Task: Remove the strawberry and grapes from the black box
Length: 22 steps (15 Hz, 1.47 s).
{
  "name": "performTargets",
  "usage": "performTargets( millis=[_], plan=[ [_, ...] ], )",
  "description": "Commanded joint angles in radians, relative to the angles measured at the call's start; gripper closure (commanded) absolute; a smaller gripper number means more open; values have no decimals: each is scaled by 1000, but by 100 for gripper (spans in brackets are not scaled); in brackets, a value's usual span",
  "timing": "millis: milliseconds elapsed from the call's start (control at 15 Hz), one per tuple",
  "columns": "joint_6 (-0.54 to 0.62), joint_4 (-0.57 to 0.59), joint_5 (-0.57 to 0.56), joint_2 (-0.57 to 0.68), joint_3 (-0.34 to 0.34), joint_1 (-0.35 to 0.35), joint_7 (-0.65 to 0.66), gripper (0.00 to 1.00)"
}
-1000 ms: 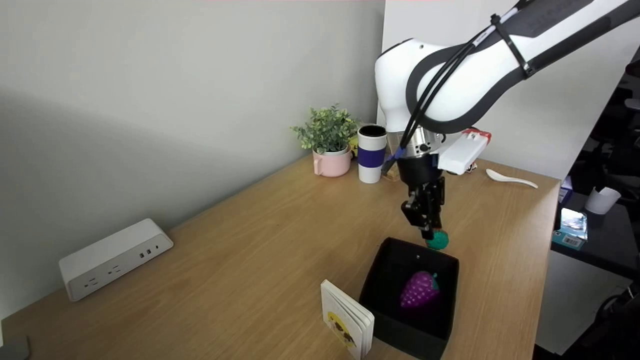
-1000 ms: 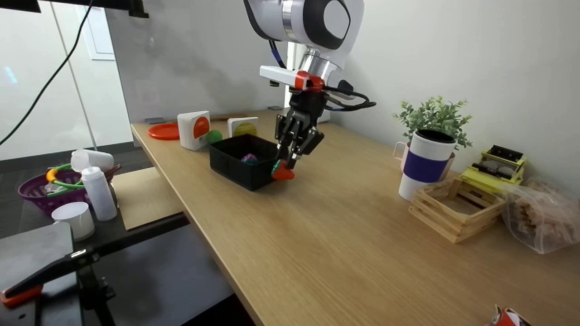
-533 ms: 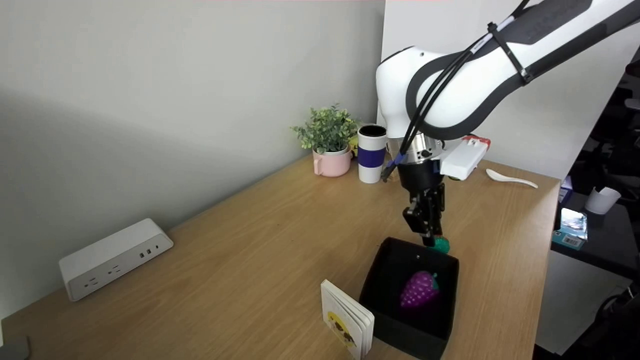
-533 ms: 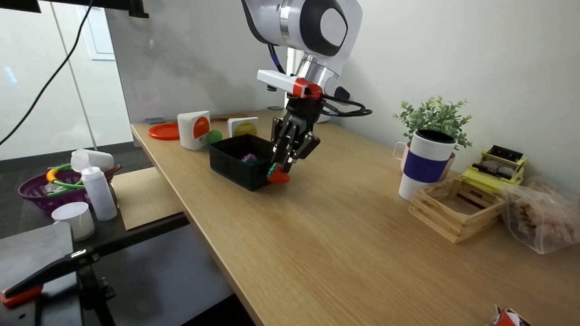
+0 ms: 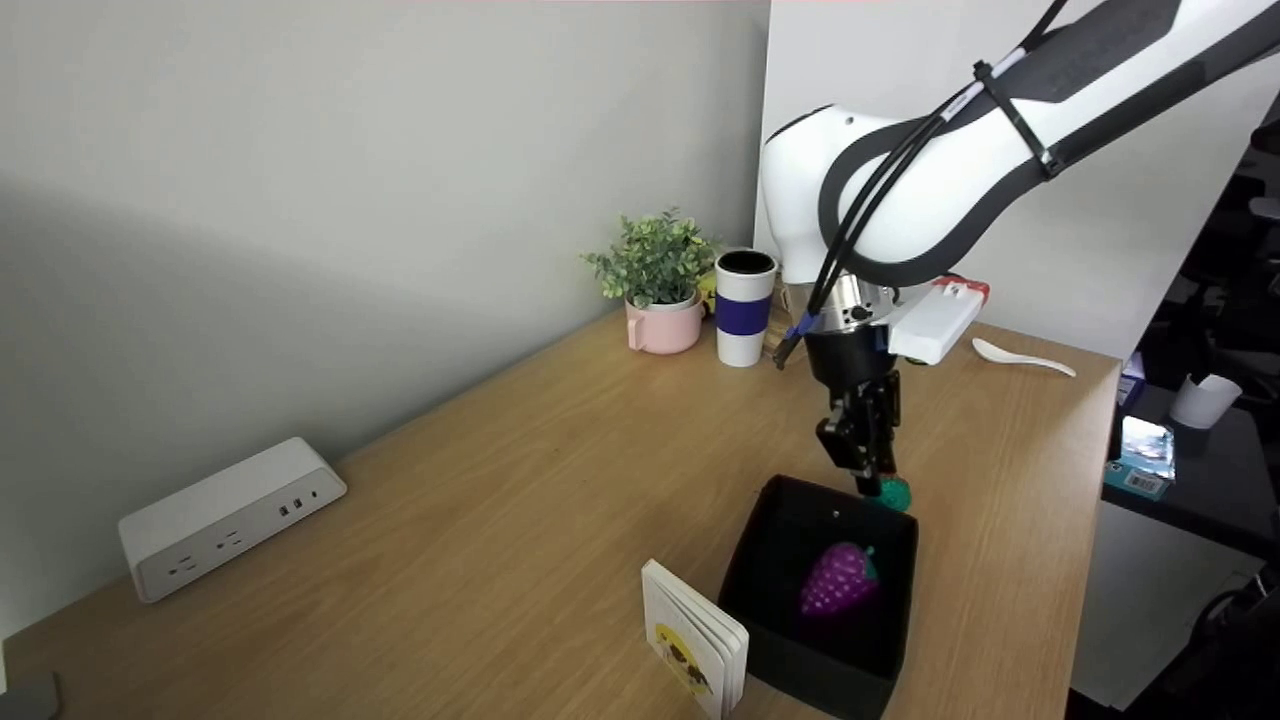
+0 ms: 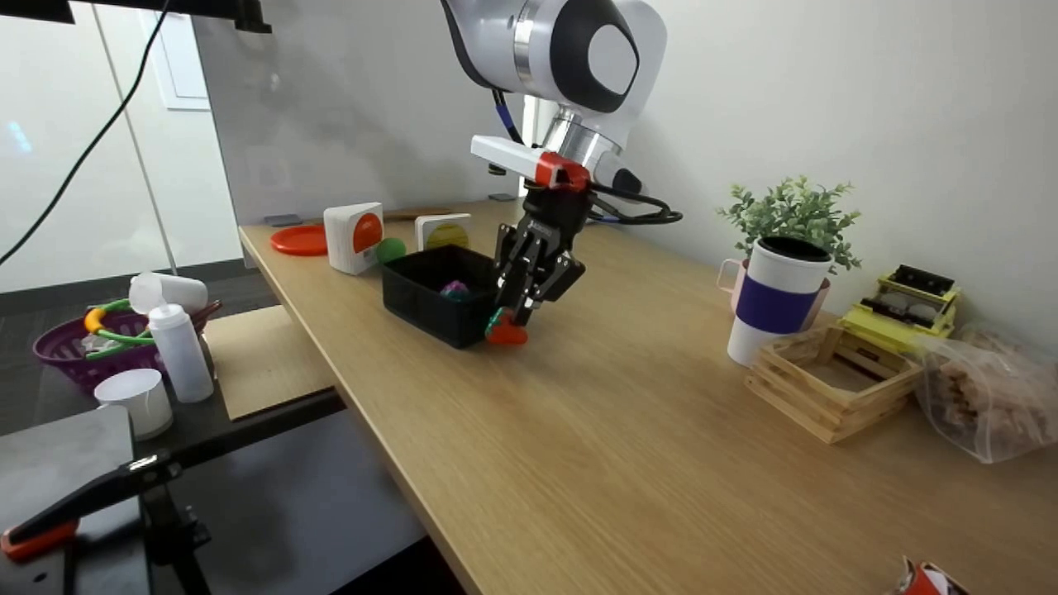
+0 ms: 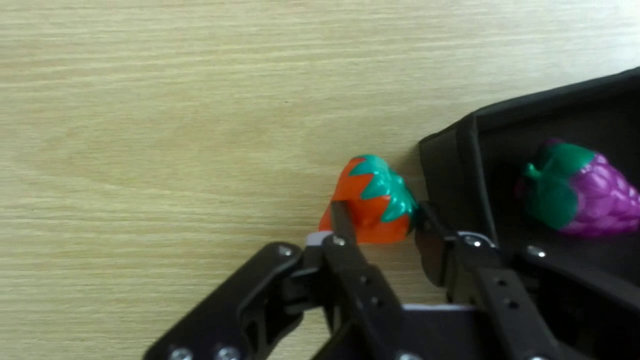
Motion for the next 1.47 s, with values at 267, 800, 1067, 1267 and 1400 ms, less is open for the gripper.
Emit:
performTargets(
  millis=[267, 800, 1067, 1267, 1400],
  plan=[
    [3, -24, 12, -11, 4, -16, -1, 88],
    [1, -20, 12, -7, 5, -16, -2, 83],
    [1, -19, 12, -7, 5, -16, -2, 63],
    [1, -18, 12, -6, 6, -15, -2, 42],
    [1, -18, 12, -5, 6, -15, -1, 31]
  ],
)
